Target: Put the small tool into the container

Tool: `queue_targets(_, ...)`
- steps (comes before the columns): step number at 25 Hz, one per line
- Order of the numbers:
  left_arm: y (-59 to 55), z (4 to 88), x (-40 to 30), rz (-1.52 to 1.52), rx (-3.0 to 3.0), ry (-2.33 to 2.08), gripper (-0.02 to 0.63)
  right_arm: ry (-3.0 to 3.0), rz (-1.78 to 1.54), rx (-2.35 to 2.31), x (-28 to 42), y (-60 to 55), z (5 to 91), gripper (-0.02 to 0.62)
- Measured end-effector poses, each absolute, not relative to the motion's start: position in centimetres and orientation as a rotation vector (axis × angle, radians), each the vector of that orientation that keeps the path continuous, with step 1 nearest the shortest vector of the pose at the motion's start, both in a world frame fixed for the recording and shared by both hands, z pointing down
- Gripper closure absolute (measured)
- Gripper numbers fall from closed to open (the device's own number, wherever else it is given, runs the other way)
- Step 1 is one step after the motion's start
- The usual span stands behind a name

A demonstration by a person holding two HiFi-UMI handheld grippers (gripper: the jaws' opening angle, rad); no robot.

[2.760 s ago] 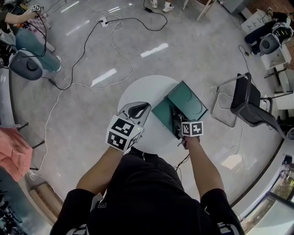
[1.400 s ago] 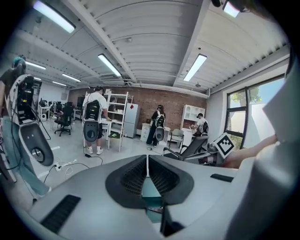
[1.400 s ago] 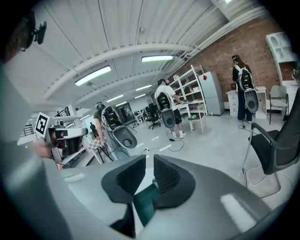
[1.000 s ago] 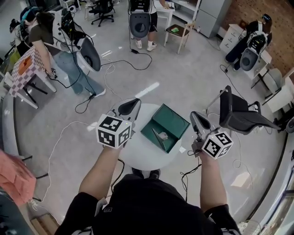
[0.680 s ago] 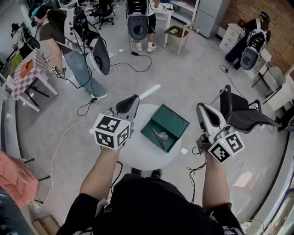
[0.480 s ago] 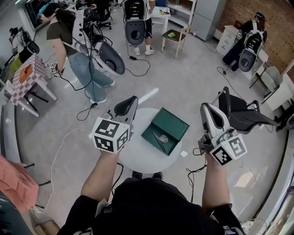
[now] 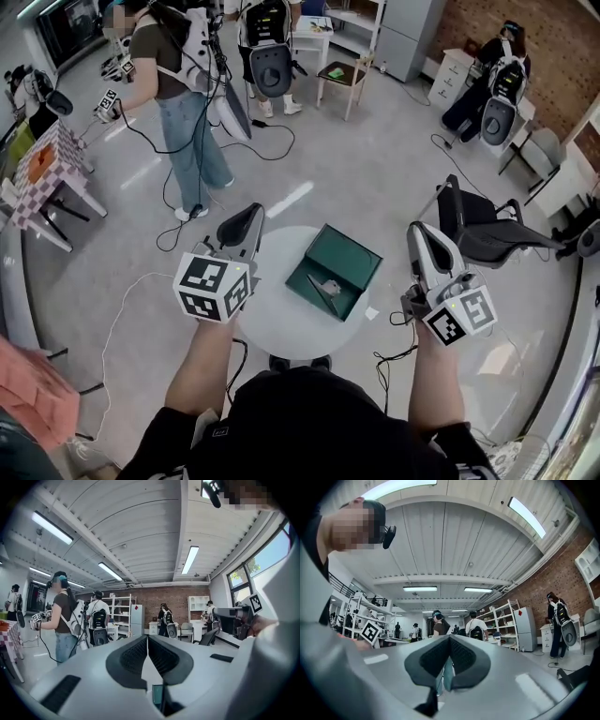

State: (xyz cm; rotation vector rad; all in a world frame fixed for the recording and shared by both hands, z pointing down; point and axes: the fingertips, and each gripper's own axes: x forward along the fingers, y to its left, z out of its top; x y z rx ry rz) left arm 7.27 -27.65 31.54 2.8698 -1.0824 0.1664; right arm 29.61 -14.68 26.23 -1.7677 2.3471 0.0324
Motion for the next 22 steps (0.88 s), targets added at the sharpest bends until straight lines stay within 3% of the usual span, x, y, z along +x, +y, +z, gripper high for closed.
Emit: queue_targets(22, -27.6, 32.5, 10.3, 0.192, 2.888, -0.998, 0.592, 2.364, 0.020, -1.794, 29.9, -14.6, 27.1, 0.586)
